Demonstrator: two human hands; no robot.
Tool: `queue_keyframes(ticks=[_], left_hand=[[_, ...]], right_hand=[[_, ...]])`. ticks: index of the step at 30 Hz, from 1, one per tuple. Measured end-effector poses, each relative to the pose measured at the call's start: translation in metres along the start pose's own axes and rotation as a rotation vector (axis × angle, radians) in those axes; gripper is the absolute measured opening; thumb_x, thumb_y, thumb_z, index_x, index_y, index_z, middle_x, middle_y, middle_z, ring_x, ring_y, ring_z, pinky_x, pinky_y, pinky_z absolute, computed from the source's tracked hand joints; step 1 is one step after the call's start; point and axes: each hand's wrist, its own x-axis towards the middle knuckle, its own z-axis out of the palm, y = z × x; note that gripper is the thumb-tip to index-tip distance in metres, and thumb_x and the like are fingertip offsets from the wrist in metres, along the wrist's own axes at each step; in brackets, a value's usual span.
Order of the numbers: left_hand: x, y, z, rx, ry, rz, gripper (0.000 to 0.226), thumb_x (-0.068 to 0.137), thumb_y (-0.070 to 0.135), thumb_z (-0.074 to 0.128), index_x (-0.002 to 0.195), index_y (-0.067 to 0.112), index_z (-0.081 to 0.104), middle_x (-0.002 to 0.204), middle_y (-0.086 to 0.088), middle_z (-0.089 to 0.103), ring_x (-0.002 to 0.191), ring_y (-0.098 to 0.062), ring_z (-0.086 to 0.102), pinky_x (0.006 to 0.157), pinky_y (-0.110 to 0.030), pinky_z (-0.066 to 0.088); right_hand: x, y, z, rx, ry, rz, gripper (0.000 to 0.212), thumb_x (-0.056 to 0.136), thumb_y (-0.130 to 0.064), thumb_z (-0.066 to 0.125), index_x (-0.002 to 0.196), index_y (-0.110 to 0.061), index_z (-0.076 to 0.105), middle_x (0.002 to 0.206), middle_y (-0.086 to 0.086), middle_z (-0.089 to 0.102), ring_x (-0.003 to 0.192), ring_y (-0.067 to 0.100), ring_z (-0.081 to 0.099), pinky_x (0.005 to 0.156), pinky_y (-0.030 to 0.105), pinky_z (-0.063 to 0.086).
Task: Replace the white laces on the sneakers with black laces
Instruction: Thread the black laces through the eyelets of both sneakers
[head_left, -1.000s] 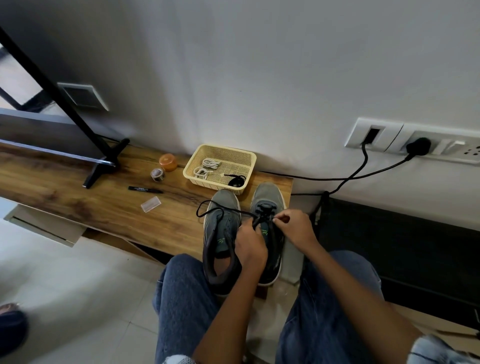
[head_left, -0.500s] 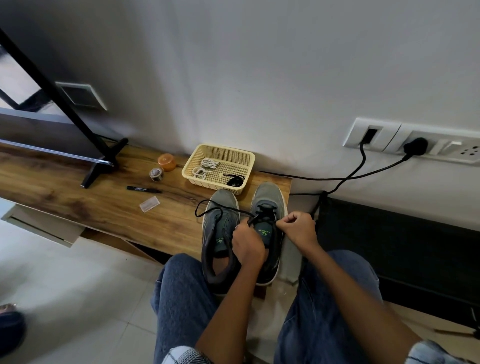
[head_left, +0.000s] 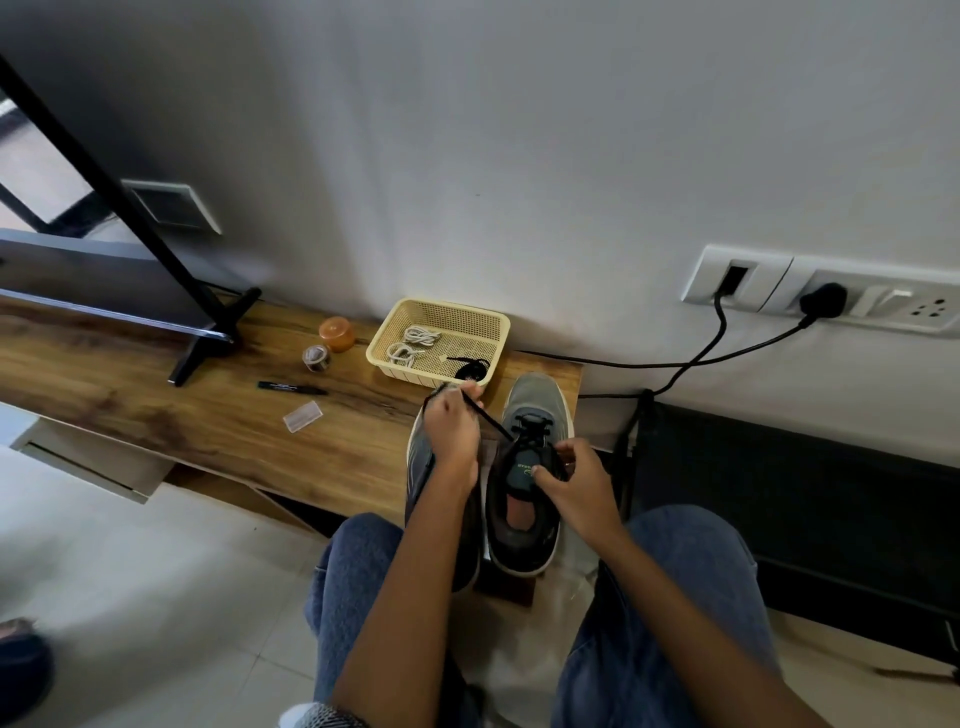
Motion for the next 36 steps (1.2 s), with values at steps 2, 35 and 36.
queue_keyframes(ticks=[2,35,36], left_hand=[[0.004,0.018,-0.005,0.013,0.019,0.088,0.030,0.099,0.009,0.040,0.080,0.010,0.063,0.083,-0.004,0.068,0.076,-0.017,0.062,0.075,-0.029,0.050],[-0.006,0.093,-0.058,0.398,0.108,0.476,0.026,0.100,0.019,0.044,0.095,0.017,0.070,0.067,0.006,0.054,0.054,-0.009,0.041,0.051,-0.025,0.032],[-0.004,0.086,-0.060,0.496,0.083,0.461,0.026,0.100,0.018,0.044,0.092,0.015,0.069,0.067,0.006,0.055,0.056,-0.012,0.044,0.052,-0.027,0.030]], right_hand=[[-0.001,-0.002,-0.001,-0.012,-0.004,-0.008,0.031,0.080,-0.027,0.071,0.102,-0.019,0.052,0.100,0.002,0.057,0.091,0.017,0.057,0.078,0.037,0.051],[-0.010,-0.074,-0.067,0.158,-0.125,0.080,0.013,0.095,-0.007,0.052,0.092,-0.006,0.064,0.071,0.006,0.061,0.062,0.013,0.056,0.059,0.020,0.047],[-0.012,-0.085,-0.078,0.185,-0.127,0.061,0.014,0.095,-0.007,0.052,0.093,-0.007,0.065,0.073,0.006,0.062,0.064,0.014,0.058,0.060,0.018,0.047]])
